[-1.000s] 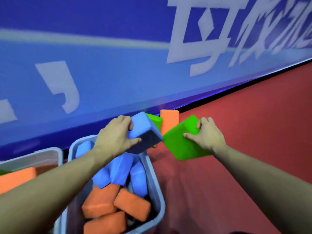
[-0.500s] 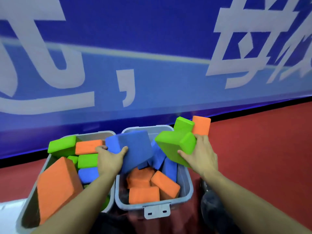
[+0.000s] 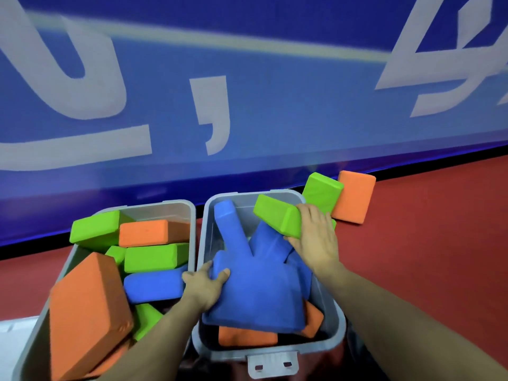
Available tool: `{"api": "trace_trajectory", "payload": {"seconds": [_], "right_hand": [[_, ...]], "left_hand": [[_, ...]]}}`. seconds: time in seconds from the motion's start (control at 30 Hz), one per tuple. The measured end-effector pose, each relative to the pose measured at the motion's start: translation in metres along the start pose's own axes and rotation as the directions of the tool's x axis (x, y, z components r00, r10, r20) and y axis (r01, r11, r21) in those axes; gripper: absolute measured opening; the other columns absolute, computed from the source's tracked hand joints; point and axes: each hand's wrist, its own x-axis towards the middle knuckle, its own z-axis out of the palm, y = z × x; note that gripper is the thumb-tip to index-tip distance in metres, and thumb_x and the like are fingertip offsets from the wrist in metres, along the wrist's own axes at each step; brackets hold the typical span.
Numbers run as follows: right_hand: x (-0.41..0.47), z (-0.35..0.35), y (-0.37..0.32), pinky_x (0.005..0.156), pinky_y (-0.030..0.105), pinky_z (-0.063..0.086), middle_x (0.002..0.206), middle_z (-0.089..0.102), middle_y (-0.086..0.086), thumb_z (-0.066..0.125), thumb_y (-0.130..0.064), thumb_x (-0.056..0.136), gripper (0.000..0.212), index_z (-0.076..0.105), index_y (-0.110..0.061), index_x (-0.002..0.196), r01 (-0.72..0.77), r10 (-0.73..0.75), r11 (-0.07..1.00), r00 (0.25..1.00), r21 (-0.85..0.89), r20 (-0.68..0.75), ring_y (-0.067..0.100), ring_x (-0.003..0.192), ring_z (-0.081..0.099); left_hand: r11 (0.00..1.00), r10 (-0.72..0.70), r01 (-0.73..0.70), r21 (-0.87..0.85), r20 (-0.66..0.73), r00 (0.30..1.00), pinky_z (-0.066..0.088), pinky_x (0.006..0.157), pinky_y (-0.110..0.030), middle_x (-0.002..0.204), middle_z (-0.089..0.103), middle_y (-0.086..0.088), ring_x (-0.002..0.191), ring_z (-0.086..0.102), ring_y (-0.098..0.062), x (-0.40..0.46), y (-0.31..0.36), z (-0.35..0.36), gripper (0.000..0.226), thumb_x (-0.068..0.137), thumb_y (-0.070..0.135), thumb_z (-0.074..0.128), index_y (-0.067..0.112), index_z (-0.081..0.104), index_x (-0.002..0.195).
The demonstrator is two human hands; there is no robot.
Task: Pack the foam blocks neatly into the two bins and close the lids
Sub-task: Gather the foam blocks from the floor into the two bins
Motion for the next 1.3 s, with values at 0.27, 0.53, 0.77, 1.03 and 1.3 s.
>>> {"api": "trace_trajectory", "payload": {"seconds": [0.27,0.53,0.77,1.03,1.3], "right_hand": [[0.014,0.045,0.006,0.121,0.042,0.021,0.163,0.022,0.008,0.070,-0.049,0.088,0.088,0.021,-0.032,0.159,-0.114,0.089,0.991,0.952,0.072,0.294,0.032,0.150,0.017],[0.007,0.021,0.028,0.124,0.034,0.014,0.167,0.015,0.011,0.065,-0.038,0.095,0.086,0.012,-0.020,0.161,-0.166,0.077,0.967,0.911,0.191,0.404,0.026,0.154,0.014],[-0.012,-0.027,0.049,0.124,0.035,0.020,0.167,0.019,0.008,0.061,-0.039,0.097,0.078,0.020,-0.017,0.160,-0.146,0.070,0.971,0.930,0.188,0.361,0.023,0.153,0.021],[0.022,-0.073,0.130,0.121,0.039,0.028,0.167,0.020,0.004,0.057,-0.049,0.097,0.076,0.022,-0.023,0.160,-0.144,0.122,0.989,0.938,0.044,0.324,0.025,0.150,0.029],[0.160,0.006,0.264,0.120,0.036,0.027,0.167,0.022,0.003,0.053,-0.043,0.100,0.067,0.026,-0.022,0.158,-0.150,0.167,0.986,0.929,-0.079,0.330,0.021,0.150,0.029]], "left_hand": [[0.996,-0.004,0.001,0.089,0.029,1.000,0.028,0.116,-0.029,0.159,0.037,-0.012,0.144,0.039,-0.029,0.019,0.005,0.009,0.081,0.097,0.033,0.063,0.010,0.017,0.159],[0.986,0.097,-0.099,0.131,0.021,0.995,0.033,0.110,-0.030,0.154,0.024,-0.016,0.135,0.045,-0.033,-0.001,0.027,0.015,0.069,0.100,0.035,0.058,0.012,0.025,0.157],[0.917,0.348,-0.334,0.218,-0.024,0.937,0.035,0.113,-0.036,0.153,0.036,-0.008,0.135,0.046,-0.027,-0.030,0.052,0.022,0.061,0.099,0.041,0.056,0.016,0.038,0.151],[0.671,0.670,-0.613,0.417,0.014,0.743,0.039,0.108,-0.038,0.140,0.055,-0.003,0.129,0.050,-0.025,-0.020,0.170,0.062,0.050,0.098,0.044,0.057,0.017,0.052,0.140],[0.480,0.712,-0.677,0.558,0.203,0.672,0.041,0.108,-0.040,0.141,0.055,0.000,0.129,0.050,-0.023,0.144,0.302,0.170,0.054,0.097,0.042,0.060,0.020,0.048,0.144]]}}
